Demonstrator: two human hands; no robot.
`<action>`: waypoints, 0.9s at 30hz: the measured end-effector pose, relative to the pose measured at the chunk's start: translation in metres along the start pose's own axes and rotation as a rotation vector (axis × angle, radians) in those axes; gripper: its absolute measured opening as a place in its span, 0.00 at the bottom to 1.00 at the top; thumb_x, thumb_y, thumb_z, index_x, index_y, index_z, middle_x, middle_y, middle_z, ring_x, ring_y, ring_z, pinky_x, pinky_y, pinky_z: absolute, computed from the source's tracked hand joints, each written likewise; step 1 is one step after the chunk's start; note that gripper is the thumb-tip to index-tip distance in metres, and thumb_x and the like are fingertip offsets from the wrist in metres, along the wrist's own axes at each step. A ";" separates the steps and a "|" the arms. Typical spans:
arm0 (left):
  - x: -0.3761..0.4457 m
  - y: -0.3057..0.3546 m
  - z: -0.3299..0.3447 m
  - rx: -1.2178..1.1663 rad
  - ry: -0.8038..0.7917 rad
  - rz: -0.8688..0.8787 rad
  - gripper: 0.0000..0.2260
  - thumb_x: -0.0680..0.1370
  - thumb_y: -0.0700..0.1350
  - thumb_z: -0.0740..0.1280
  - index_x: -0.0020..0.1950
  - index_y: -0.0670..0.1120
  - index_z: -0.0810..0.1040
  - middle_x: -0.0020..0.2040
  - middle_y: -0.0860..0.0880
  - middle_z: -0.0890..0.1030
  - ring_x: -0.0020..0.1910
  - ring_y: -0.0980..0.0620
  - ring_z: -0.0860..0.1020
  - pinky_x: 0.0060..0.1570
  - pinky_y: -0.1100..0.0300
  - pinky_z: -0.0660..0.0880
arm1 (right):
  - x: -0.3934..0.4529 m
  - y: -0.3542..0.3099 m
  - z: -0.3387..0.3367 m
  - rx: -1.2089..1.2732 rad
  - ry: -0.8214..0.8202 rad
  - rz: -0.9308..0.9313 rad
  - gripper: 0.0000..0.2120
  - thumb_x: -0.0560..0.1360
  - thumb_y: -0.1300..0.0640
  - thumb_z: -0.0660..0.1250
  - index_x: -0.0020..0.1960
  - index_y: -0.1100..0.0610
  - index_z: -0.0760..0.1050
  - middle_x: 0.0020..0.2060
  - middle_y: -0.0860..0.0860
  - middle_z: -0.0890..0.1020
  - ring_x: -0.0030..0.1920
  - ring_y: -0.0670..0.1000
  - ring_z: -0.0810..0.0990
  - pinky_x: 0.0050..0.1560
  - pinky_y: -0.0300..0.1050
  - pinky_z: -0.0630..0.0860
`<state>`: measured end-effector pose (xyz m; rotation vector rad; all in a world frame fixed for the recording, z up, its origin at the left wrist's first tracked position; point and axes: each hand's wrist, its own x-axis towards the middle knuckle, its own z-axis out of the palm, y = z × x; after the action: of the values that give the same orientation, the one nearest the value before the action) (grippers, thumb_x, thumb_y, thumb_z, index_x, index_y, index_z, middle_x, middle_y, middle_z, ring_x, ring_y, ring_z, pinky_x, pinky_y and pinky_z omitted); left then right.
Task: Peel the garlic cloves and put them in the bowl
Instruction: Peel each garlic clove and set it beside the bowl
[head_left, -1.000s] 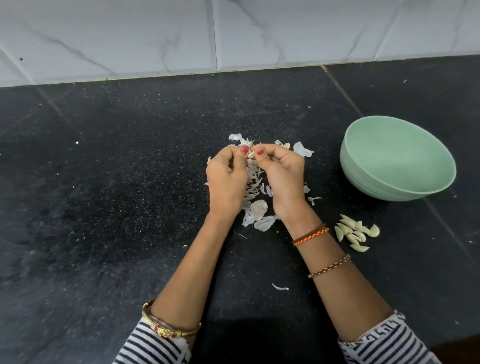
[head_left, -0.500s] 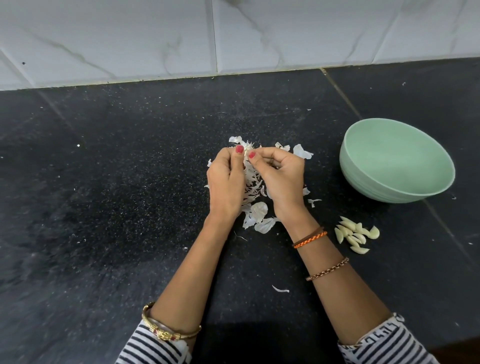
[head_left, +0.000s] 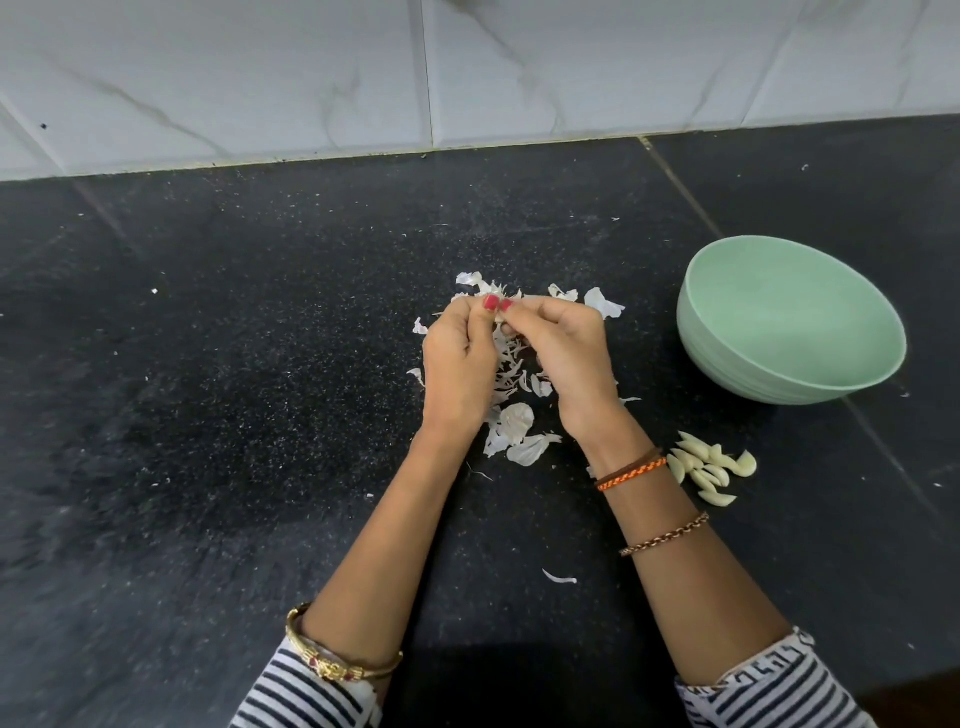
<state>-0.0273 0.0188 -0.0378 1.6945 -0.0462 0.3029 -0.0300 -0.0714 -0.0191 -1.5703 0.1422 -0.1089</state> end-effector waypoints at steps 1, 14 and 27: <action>0.000 0.000 0.000 0.003 0.009 -0.003 0.18 0.82 0.45 0.56 0.43 0.32 0.74 0.35 0.43 0.74 0.34 0.52 0.69 0.35 0.53 0.69 | -0.001 0.000 0.000 0.012 -0.005 -0.020 0.05 0.73 0.61 0.69 0.42 0.62 0.81 0.38 0.51 0.83 0.40 0.41 0.81 0.41 0.30 0.74; 0.001 0.000 0.002 0.010 0.070 -0.046 0.19 0.82 0.43 0.55 0.31 0.48 0.61 0.27 0.55 0.62 0.24 0.60 0.61 0.26 0.68 0.59 | -0.001 -0.003 -0.002 -0.081 -0.173 -0.046 0.09 0.78 0.64 0.62 0.41 0.56 0.76 0.36 0.50 0.79 0.39 0.42 0.76 0.44 0.33 0.74; 0.005 -0.003 -0.011 -0.094 0.072 -0.011 0.07 0.76 0.43 0.68 0.38 0.45 0.79 0.33 0.51 0.78 0.33 0.57 0.72 0.37 0.60 0.72 | 0.004 -0.001 -0.013 -0.052 -0.014 -0.147 0.04 0.75 0.67 0.65 0.44 0.60 0.78 0.37 0.48 0.81 0.38 0.37 0.79 0.42 0.28 0.73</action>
<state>-0.0242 0.0302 -0.0380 1.5889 0.0018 0.3484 -0.0278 -0.0851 -0.0184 -1.6326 0.0185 -0.2110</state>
